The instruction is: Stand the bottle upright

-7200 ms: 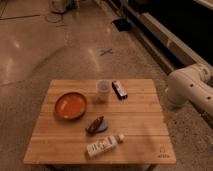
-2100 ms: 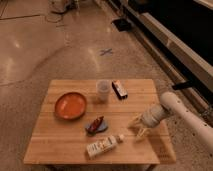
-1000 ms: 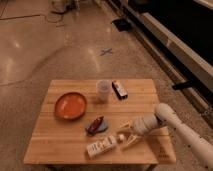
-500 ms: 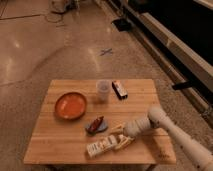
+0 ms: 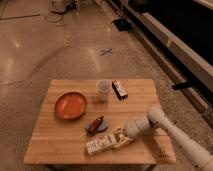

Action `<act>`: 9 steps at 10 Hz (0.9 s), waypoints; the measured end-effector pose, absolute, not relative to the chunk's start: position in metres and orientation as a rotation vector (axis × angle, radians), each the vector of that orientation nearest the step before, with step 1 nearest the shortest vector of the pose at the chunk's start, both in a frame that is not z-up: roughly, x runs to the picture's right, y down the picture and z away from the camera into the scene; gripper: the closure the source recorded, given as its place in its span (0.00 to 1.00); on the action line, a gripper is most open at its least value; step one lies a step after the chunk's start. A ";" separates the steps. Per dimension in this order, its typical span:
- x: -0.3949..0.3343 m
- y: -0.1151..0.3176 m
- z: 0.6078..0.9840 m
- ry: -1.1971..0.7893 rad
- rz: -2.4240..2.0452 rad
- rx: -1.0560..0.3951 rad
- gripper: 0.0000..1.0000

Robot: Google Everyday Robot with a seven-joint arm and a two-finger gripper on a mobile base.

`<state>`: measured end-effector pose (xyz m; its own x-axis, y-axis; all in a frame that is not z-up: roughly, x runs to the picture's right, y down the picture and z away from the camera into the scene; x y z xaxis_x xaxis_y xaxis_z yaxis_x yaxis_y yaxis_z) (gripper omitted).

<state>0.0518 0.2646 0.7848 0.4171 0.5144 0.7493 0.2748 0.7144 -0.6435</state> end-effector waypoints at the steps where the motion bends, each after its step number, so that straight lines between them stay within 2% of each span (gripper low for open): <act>1: 0.059 0.255 0.782 -1.144 0.154 -0.797 1.00; 9: 0.114 0.160 0.758 -0.822 -0.175 -0.775 1.00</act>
<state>0.1137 0.1601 0.7584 0.6839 0.1462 0.7148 0.4244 0.7172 -0.5527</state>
